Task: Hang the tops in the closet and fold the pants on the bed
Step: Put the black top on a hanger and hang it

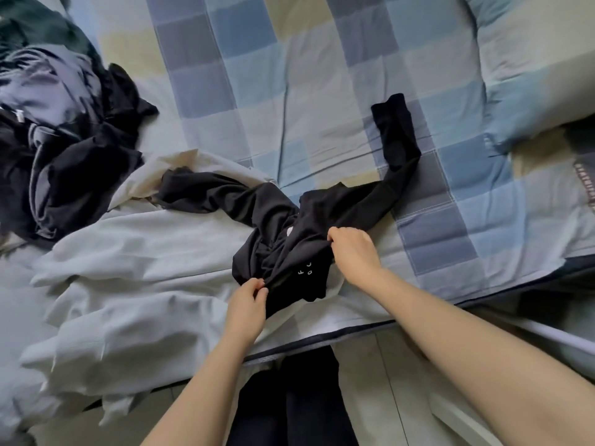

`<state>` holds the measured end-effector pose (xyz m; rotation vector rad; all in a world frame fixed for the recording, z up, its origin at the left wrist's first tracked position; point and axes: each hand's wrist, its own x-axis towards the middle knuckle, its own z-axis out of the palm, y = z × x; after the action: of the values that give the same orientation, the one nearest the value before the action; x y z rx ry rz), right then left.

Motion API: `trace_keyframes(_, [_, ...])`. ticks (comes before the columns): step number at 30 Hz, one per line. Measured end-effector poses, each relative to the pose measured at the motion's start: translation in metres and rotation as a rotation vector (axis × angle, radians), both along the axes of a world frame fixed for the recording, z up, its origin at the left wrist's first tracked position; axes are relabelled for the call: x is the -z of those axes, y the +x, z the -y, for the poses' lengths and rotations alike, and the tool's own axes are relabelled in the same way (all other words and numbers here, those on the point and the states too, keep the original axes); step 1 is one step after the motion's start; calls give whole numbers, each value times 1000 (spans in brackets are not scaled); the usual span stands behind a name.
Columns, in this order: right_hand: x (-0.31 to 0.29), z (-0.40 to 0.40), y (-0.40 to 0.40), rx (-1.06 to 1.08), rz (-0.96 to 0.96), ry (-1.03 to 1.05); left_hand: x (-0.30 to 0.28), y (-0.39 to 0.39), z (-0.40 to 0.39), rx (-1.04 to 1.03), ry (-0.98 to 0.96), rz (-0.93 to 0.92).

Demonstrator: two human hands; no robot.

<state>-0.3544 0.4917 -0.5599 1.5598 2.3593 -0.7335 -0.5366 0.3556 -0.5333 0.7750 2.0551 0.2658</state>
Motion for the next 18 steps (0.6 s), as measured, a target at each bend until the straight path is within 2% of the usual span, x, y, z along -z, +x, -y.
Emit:
trace_keyframes(4, [-46,10,21,166,-203,-119,-47,8,-1,-243,131,75])
trace_keyframes(9, [-127,25,43,355,-447,-179,-130,12,-21,-379,223,238])
trace_keyframes(11, [-162,28,52,359,-520,-240,-164,9,-28,-420,256,303])
trace_keyframes(13, [-202,32,59,238,-466,-290,-205,5,-36,-481,303,393])
trace_keyframes(15, [-235,38,63,126,-336,-178,-247,1,-40,-520,338,483])
trace_keyframes(17, [-271,45,64,196,-302,-33,-288,-2,-38,-499,351,555])
trace_keyframes(18, [-295,52,64,266,-351,7,-314,-2,-36,-456,360,593])
